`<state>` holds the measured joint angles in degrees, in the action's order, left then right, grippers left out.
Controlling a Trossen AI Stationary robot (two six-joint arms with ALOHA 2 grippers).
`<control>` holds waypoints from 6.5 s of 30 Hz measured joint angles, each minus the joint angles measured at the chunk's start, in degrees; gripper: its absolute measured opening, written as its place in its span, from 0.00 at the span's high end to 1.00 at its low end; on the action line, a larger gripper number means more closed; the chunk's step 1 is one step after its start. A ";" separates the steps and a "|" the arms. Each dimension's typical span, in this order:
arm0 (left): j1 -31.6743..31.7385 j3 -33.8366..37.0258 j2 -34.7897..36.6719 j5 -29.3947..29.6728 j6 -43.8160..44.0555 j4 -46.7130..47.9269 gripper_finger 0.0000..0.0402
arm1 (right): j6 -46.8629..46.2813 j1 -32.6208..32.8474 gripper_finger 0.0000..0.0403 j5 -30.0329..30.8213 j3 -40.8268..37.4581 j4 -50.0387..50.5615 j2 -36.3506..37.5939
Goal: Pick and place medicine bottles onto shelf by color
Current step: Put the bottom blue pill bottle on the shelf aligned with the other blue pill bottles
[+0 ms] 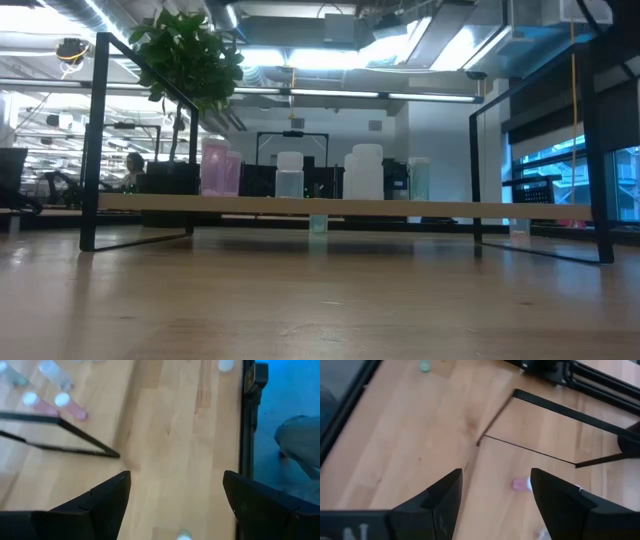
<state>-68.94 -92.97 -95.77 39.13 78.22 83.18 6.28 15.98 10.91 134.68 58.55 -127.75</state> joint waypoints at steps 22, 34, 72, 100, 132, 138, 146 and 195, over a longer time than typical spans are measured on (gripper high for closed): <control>-1.84 14.05 0.00 -19.15 6.80 -15.75 0.22 | -4.57 5.79 0.41 0.05 -0.05 0.49 1.75; -3.66 22.45 -0.02 -20.42 7.25 -22.71 0.22 | -4.44 6.07 0.41 0.08 -0.05 0.43 1.75; -3.55 34.64 -0.01 -20.11 7.17 -37.28 0.22 | 0.04 6.37 0.41 -10.99 -0.05 -0.05 1.73; -3.55 34.64 -0.02 -20.15 7.19 -37.44 0.56 | -0.19 6.33 0.41 -10.98 -0.05 -0.05 1.71; 11.37 29.62 0.00 -20.26 -13.35 -37.44 0.78 | -2.13 8.86 0.41 -4.37 -0.12 11.21 5.96; 16.80 29.46 0.00 -20.28 -22.63 -38.21 0.78 | -7.14 10.35 0.41 1.94 -0.10 16.07 7.78; 20.14 29.46 0.00 -20.28 -30.82 -43.24 0.78 | -17.30 15.57 0.41 16.46 -4.51 22.29 12.41; 32.19 29.42 0.00 -21.84 -38.32 -51.12 0.78 | -8.94 15.31 0.41 5.45 -65.25 -36.27 41.18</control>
<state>-36.75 -63.55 -95.77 17.29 39.90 32.05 -2.66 31.29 16.36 69.43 22.28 -86.56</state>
